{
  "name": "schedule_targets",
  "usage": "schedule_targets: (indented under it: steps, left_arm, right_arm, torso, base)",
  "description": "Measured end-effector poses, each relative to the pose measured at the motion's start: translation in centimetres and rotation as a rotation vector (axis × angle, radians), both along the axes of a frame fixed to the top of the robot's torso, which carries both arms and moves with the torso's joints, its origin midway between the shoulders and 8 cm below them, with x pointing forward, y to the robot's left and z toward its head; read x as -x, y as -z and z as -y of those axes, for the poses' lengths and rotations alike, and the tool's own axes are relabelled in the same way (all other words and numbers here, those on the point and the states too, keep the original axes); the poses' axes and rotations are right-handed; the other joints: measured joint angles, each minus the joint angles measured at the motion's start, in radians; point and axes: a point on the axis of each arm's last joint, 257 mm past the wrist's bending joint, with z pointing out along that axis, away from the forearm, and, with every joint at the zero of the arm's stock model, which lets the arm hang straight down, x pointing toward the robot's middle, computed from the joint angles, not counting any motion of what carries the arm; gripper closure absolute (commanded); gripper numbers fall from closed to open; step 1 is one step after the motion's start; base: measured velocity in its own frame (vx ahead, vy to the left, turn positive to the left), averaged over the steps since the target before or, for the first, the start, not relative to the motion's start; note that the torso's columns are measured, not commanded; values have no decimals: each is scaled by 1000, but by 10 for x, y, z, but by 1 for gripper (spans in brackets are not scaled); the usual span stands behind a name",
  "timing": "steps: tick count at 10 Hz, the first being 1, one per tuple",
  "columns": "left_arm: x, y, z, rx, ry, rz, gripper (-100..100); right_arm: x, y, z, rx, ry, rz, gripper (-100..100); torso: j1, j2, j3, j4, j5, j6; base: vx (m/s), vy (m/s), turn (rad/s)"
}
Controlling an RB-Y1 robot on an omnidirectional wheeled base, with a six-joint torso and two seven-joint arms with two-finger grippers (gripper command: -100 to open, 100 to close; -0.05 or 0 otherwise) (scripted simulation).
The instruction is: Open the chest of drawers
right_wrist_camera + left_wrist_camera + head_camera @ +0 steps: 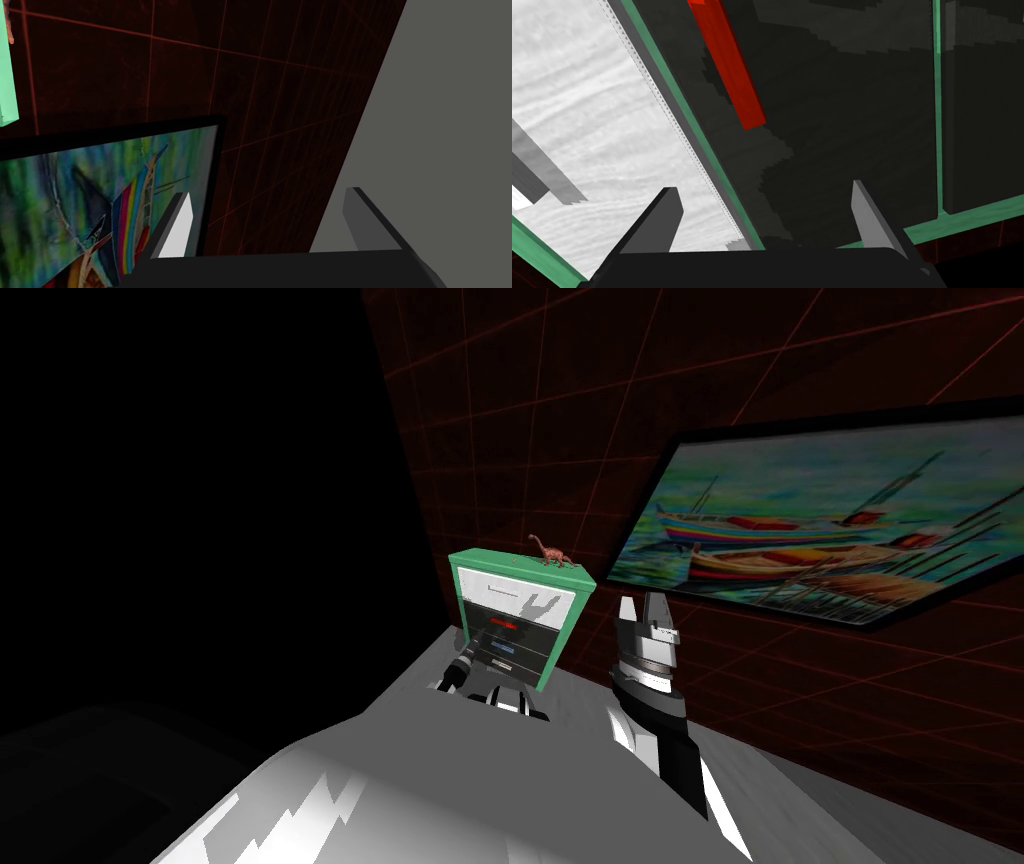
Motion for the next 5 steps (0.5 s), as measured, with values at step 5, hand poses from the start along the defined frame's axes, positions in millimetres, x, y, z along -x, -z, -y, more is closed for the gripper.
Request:
schedule_targets:
  steps: [5]
  left_arm:
    - [-16,-9,-5,-19,-2,-9,-100]
  right_arm:
    - [0,0,0,0,0,0,0]
  torso:
    - [-1,4,3,1,0,0]
  base:
    - [102,-57,-12]
